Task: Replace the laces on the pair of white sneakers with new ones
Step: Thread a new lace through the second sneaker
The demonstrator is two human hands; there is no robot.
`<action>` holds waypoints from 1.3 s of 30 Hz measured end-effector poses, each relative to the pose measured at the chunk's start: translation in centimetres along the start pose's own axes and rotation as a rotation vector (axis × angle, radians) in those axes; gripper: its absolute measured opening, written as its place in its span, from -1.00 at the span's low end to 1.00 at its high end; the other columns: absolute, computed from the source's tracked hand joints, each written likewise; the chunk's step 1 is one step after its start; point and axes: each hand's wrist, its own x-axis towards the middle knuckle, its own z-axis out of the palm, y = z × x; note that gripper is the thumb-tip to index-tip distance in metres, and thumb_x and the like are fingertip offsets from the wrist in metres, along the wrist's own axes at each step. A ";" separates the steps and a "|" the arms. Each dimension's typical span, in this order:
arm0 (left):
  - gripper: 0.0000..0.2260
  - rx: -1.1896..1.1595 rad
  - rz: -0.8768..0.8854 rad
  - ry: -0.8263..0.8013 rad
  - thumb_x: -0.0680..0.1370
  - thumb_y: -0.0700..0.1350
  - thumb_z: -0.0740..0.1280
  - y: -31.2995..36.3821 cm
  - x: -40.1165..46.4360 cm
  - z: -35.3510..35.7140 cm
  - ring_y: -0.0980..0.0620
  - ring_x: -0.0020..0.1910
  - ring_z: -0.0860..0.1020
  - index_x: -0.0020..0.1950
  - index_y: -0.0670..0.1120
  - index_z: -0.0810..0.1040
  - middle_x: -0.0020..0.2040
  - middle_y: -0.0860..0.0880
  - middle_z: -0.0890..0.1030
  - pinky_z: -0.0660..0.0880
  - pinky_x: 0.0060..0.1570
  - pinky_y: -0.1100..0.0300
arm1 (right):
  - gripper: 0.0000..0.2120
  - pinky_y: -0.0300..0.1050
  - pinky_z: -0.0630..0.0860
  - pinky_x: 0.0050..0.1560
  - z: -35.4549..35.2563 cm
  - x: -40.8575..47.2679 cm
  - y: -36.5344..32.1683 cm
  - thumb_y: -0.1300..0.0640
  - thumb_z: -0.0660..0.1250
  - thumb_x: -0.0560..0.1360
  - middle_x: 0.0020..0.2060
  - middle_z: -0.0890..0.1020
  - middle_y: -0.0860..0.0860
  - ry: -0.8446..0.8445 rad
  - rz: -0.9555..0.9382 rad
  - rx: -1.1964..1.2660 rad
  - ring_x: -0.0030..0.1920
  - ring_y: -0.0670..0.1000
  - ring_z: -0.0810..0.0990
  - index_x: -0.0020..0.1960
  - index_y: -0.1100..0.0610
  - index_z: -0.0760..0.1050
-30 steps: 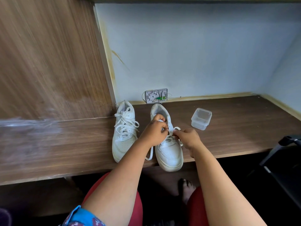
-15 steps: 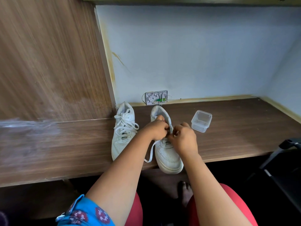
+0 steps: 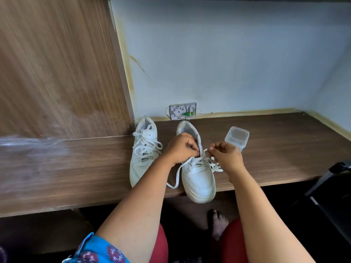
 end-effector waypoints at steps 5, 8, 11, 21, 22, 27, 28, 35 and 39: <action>-0.81 -0.009 0.030 0.066 0.33 -0.31 0.48 -0.1 -0.3 0.5 0.11 -0.22 0.57 -0.35 -0.04 0.59 -0.11 0.08 0.54 0.50 -0.15 0.26 | -0.92 -0.13 0.58 -0.02 0.8 -0.4 0.7 0.24 0.46 0.44 -0.23 0.68 0.02 -0.101 -0.023 -0.064 -0.20 -0.06 0.62 -0.13 0.09 0.61; -0.77 -0.106 -0.037 0.135 0.42 -0.33 0.37 0.0 -0.5 0.9 0.02 -0.42 0.61 -0.35 -0.07 0.47 -0.16 -0.03 0.61 0.49 -0.39 0.17 | -0.92 -0.15 0.56 -0.05 1.0 -0.3 0.7 0.25 0.40 0.48 -0.22 0.68 0.01 -0.081 -0.050 -0.101 -0.22 -0.07 0.60 -0.11 0.09 0.61; -0.73 -0.241 -0.126 0.147 0.48 -0.36 0.28 0.0 -0.8 0.8 0.05 -0.47 0.59 -0.34 -0.06 0.47 -0.04 0.00 0.61 0.46 -0.47 0.19 | -0.84 -0.17 0.55 -0.09 0.9 -0.3 0.9 0.27 0.30 0.53 -0.19 0.69 0.03 -0.084 -0.057 -0.181 -0.21 -0.08 0.62 -0.10 0.05 0.58; -0.91 0.366 0.188 0.020 0.51 -0.13 0.39 0.4 -1.0 -0.9 0.02 -0.04 0.53 -0.07 -0.14 0.61 0.13 0.00 0.41 0.44 -0.04 0.21 | -0.46 -0.19 0.38 0.07 0.9 -1.1 0.5 -0.11 0.48 0.38 0.11 0.48 -0.03 -0.250 -0.167 -0.512 0.11 -0.05 0.48 0.30 -0.04 0.40; -0.90 0.399 0.214 0.012 0.53 -0.13 0.38 0.5 -1.0 -1.0 0.02 -0.06 0.52 -0.07 -0.17 0.59 0.17 -0.03 0.40 0.44 -0.05 0.19 | -0.46 -0.21 0.35 0.04 1.0 -1.2 0.7 -0.11 0.48 0.39 0.13 0.47 -0.01 -0.243 -0.166 -0.539 0.10 -0.05 0.47 0.29 -0.03 0.41; -0.84 0.462 0.255 -0.001 0.54 -0.08 0.38 1.1 -1.0 -1.2 -0.02 0.02 0.50 -0.05 -0.18 0.54 0.21 -0.08 0.37 0.43 -0.02 0.16 | -0.71 -0.27 0.37 -0.26 0.4 -1.3 0.2 -0.08 0.47 0.41 -0.18 0.55 -0.04 -0.177 -0.141 -0.560 -0.14 -0.05 0.51 -0.05 0.10 0.51; -0.83 0.460 0.243 0.003 0.52 -0.06 0.40 1.2 -1.0 -1.4 0.00 0.04 0.48 -0.07 -0.16 0.54 0.20 -0.06 0.36 0.42 -0.01 0.17 | -0.73 -0.30 0.34 -0.33 0.1 -1.3 0.0 -0.07 0.45 0.44 -0.28 0.53 -0.05 -0.174 -0.136 -0.583 -0.21 -0.04 0.49 -0.14 0.13 0.50; -0.82 0.442 0.251 0.043 0.51 -0.14 0.41 2.3 -2.5 -1.6 -0.02 0.20 0.39 0.09 -0.10 0.55 0.19 -0.05 0.41 0.29 0.07 0.26 | -0.62 -0.23 0.35 -0.39 -1.3 -3.2 -3.2 -0.11 0.24 0.57 -0.42 0.51 -0.03 -0.166 -0.057 -0.546 -0.40 -0.07 0.45 -0.23 0.16 0.54; -0.75 0.244 0.187 -0.164 0.54 -0.17 0.35 4.1 -3.6 -0.8 0.00 0.07 0.54 0.21 -0.07 0.52 0.15 -0.01 0.50 0.48 0.09 0.13 | -0.63 -0.19 0.43 -0.26 -2.2 -5.4 -5.5 -0.04 0.25 0.59 -0.39 0.54 0.03 -0.092 -0.183 -0.135 -0.38 -0.06 0.45 -0.24 0.19 0.55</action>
